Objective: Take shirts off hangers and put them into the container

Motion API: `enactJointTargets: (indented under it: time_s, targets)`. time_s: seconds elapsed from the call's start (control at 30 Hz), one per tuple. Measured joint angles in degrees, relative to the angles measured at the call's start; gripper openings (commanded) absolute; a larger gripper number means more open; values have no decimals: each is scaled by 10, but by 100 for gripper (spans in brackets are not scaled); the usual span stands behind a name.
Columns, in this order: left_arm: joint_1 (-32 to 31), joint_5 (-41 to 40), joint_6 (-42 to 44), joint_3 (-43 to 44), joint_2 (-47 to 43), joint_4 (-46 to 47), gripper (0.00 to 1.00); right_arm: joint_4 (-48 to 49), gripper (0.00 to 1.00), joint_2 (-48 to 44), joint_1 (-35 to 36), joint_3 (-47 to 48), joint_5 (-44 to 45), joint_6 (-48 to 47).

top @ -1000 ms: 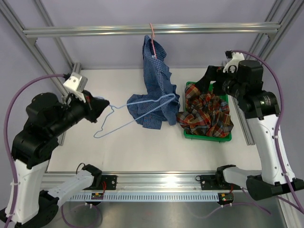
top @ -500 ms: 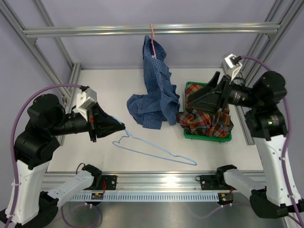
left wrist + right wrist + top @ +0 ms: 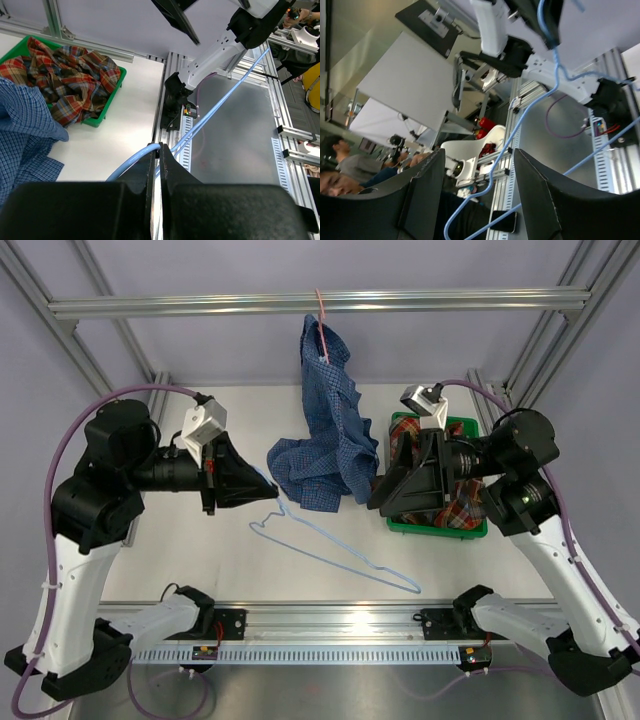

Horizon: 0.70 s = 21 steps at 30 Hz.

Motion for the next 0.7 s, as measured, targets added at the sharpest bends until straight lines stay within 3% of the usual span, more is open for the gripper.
enactJointTargets:
  time_s: [0.4, 0.7]
  targets:
    - [0, 3, 18, 31, 30, -2, 0, -140, 61, 23, 100, 3, 58, -76]
    - [-2, 3, 22, 37, 39, -3, 0, -148, 45, 69, 170, 3, 89, -91]
